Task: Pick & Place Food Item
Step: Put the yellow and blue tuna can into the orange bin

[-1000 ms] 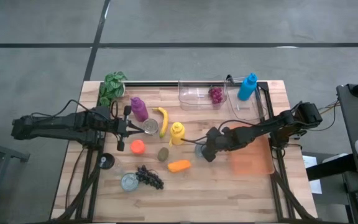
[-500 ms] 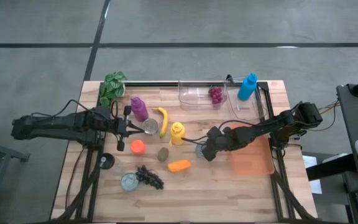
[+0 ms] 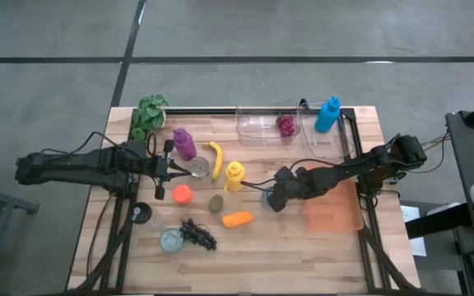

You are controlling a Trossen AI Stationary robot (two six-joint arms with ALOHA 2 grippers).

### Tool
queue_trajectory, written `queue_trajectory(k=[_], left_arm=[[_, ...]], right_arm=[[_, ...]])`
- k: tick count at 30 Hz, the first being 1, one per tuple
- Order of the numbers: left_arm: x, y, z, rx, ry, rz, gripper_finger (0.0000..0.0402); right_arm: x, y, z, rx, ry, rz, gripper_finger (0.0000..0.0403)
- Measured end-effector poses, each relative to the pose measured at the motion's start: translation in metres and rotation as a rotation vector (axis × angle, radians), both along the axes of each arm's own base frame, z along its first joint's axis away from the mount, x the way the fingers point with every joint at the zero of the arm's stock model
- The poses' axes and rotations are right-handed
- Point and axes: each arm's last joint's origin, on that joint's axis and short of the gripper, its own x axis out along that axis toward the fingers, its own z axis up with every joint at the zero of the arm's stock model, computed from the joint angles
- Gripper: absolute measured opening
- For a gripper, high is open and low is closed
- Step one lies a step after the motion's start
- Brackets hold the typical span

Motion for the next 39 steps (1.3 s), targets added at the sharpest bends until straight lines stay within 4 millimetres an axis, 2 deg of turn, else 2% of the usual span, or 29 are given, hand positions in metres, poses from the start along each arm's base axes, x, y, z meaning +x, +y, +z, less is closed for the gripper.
queue_trajectory(k=[39], left_arm=[[0.000,0.000,0.000,0.002,0.000,-0.001,0.0010]], right_arm=[[-0.012,-0.002,-0.014,0.026,0.036,-0.086,0.0008]])
